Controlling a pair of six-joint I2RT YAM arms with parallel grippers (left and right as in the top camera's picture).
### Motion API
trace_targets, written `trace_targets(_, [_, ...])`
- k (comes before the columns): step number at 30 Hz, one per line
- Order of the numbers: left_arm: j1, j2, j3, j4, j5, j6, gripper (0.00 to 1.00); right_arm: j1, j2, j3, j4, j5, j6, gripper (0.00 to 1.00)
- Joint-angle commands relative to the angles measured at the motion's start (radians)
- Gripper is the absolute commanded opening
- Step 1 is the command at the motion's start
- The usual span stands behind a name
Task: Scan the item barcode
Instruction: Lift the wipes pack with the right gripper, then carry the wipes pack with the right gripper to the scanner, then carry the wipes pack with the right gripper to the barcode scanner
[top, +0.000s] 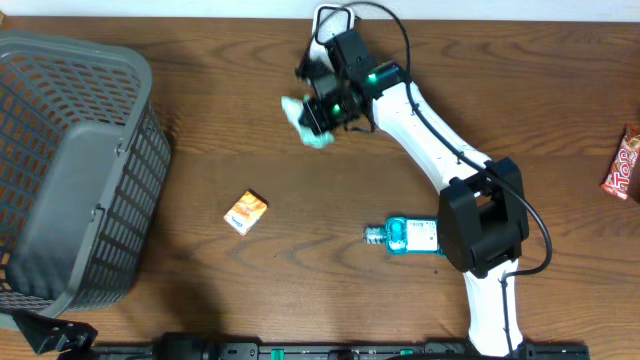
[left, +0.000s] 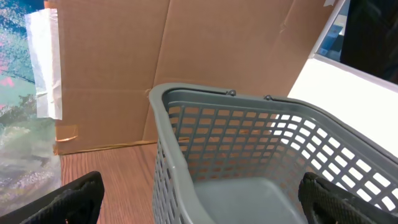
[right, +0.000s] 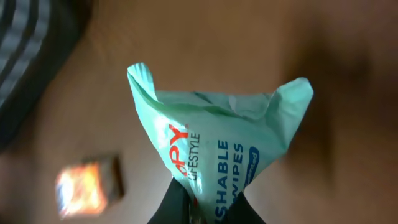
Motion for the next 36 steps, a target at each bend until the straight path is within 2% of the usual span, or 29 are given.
trace_targets(1, [0.005, -0.002, -0.006, -0.002, -0.016, 0.005, 1.0, -0.019, -0.027, 0.012, 0.118, 0.154, 0.071, 0.01])
trace_targets(7, [0.005, -0.002, -0.006, -0.01, -0.016, 0.005, 1.0, -0.052, 0.023, 0.013, 0.453, 0.256, 0.071, 0.01])
trace_targets(12, [0.005, -0.002, -0.006, -0.018, -0.016, 0.005, 1.0, -0.077, 0.122, 0.1, 0.617, 0.307, 0.071, 0.01])
trace_targets(20, [0.005, -0.002, -0.006, -0.043, -0.016, 0.005, 1.0, -0.102, 0.479, 0.613, 0.539, 0.341, 0.071, 0.01])
trace_targets(22, [0.005, -0.002, -0.007, -0.043, -0.016, 0.005, 1.0, -0.103, 0.529, 0.69, 0.518, 0.344, 0.071, 0.01])
trace_targets(31, [0.005, -0.002, -0.022, -0.043, -0.016, 0.005, 1.0, -0.09, 0.566, 0.742, 0.491, 0.422, 0.068, 0.01])
trace_targets(36, [0.005, -0.002, -0.022, -0.035, -0.016, 0.005, 1.0, -0.091, 0.562, 0.851, 0.284, 0.506, 0.071, 0.01])
